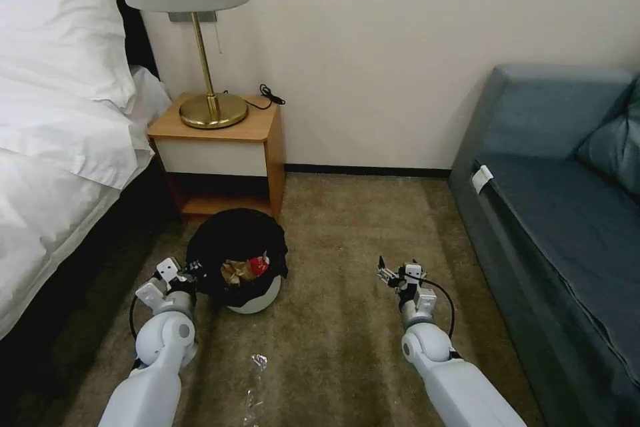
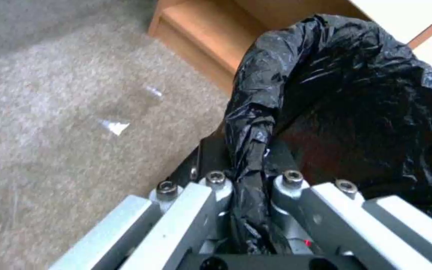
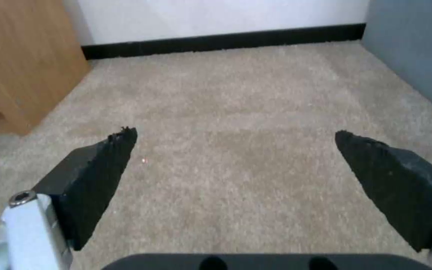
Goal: Pick up the trash bin, then pick up the garbage on the floor and place it into the trash bin.
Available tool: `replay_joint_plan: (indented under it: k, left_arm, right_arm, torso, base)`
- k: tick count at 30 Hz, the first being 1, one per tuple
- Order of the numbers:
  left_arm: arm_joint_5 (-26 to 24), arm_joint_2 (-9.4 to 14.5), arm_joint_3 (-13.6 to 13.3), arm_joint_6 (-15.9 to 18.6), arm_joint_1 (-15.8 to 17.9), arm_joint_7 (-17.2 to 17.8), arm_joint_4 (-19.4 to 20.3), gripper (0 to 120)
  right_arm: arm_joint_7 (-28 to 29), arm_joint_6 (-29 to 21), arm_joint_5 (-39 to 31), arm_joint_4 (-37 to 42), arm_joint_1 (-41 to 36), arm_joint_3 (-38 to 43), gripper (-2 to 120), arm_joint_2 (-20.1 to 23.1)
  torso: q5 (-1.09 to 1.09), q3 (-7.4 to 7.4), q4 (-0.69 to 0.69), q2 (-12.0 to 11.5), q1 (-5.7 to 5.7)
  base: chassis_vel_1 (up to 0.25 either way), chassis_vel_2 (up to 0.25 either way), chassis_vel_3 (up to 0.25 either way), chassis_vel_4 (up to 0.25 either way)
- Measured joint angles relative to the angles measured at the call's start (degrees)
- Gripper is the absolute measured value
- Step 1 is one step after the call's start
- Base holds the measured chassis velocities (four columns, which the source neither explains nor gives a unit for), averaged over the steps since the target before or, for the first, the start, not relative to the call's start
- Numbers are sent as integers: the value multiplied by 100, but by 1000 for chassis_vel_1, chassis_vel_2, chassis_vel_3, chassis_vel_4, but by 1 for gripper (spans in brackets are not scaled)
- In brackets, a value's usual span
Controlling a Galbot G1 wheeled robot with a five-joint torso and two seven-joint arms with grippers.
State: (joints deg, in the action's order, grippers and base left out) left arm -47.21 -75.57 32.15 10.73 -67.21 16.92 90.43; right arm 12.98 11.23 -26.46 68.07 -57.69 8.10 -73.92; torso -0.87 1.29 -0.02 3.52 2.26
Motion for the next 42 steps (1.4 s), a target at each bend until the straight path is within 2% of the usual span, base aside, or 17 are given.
replay_joint_plan:
  k: [4, 6, 10, 15, 16, 18, 22, 24, 27, 28, 29, 31, 32, 33, 36, 40, 42]
  left_arm:
    - [-29, -2, -3, 5, -45, -7, -7, 9]
    - [-10, 28, -17, 6, -89, -75, 11, 22]
    - [-3, 67, -20, 14, -113, -78, 55, 32]
    - [-5, 233, -4, 47, -200, -72, 190, 54]
    - [-5, 233, -4, 47, -200, -72, 190, 54]
    - [-18, 347, 48, 91, -312, -46, 359, 66]
    - [62, 447, 107, 177, -501, -38, 547, 75]
    - [271, 510, 176, 200, -670, -41, 716, 88]
    - [480, 554, 257, 200, -824, -45, 908, 97]
    - [480, 554, 257, 200, -824, -45, 908, 97]
    - [852, 588, 321, 158, -936, -83, 1005, 99]
    - [925, 594, 332, 146, -954, -97, 1018, 99]
    - [1769, 690, 426, -1, -1219, -305, 1292, 100]
    - [1923, 739, 434, -27, -1347, -362, 1507, 100]
    - [2002, 775, 470, -81, -1478, -388, 1797, 100]
    - [1979, 793, 519, -130, -1513, -382, 1939, 100]
    - [1961, 893, 570, -211, -1596, -425, 2060, 100]
  right_arm:
    - [-29, 4, -65, 13, -75, 11, 100, 12]
    - [-73, 27, -61, 23, -126, 46, 100, 16]
    - [-85, 30, -54, 58, -157, 59, 100, 14]
    - [-89, -1, -13, 155, -191, 69, 100, -7]
    - [-89, -1, -13, 155, -191, 69, 100, -7]
    - [-83, -68, 34, 236, -201, 55, 100, -20]
    - [-21, -58, 126, 316, -205, 29, 100, -43]
    - [85, -38, 279, 381, -210, -15, 100, -63]
    - [144, -92, 324, 474, -229, -68, 100, -63]
    - [144, -92, 324, 474, -229, -68, 100, -63]
    - [158, -214, 324, 570, -255, -101, 100, -48]
    - [158, -247, 322, 595, -261, -110, 100, -40]
    - [160, -465, 336, 808, -303, -180, 100, 13]
    - [167, -532, 356, 905, -309, -216, 100, 25]
    - [202, -670, 339, 1058, -313, -235, 100, 30]
    - [212, -871, 192, 1264, -341, -206, 100, 36]
    - [215, -1005, 88, 1501, -414, -96, 100, 74]
  torso:
    - [0, 0, 0, 0, 0]
    - [0, 0, -1, 0, 0]
    - [1, 0, 0, 0, 0]
    - [0, 0, 0, 0, 0]
    - [0, 0, 0, 0, 0]
    - [0, 0, 0, 0, 0]
    - [0, 0, 0, 0, 0]
    - [-1, 0, 1, 0, 0]
    - [-1, 0, 0, 0, 0]
    - [-1, 0, 0, 0, 0]
    - [-1, 0, 0, 0, 0]
    - [-1, 0, 0, 0, 0]
    - [-1, 0, 1, 0, 0]
    - [0, 0, 1, 0, 0]
    - [0, 0, 0, 0, -1]
    - [0, 0, 0, 0, 0]
    - [0, 0, 0, 0, 0]
  base:
    - [0, 0, 0, 0]
    - [0, 0, 0, 0]
    - [0, 0, 0, 0]
    - [0, 0, 0, 0]
    - [0, 0, 0, 0]
    - [0, 0, 0, 0]
    - [0, 0, 0, 0]
    - [0, 0, 0, 0]
    - [0, 0, 0, 0]
    - [0, 0, 0, 0]
    - [0, 0, 0, 0]
    - [0, 0, 0, 0]
    - [0, 0, 0, 0]
    - [0, 0, 0, 0]
    - [0, 0, 0, 0]
    - [0, 0, 0, 0]
    - [0, 0, 0, 0]
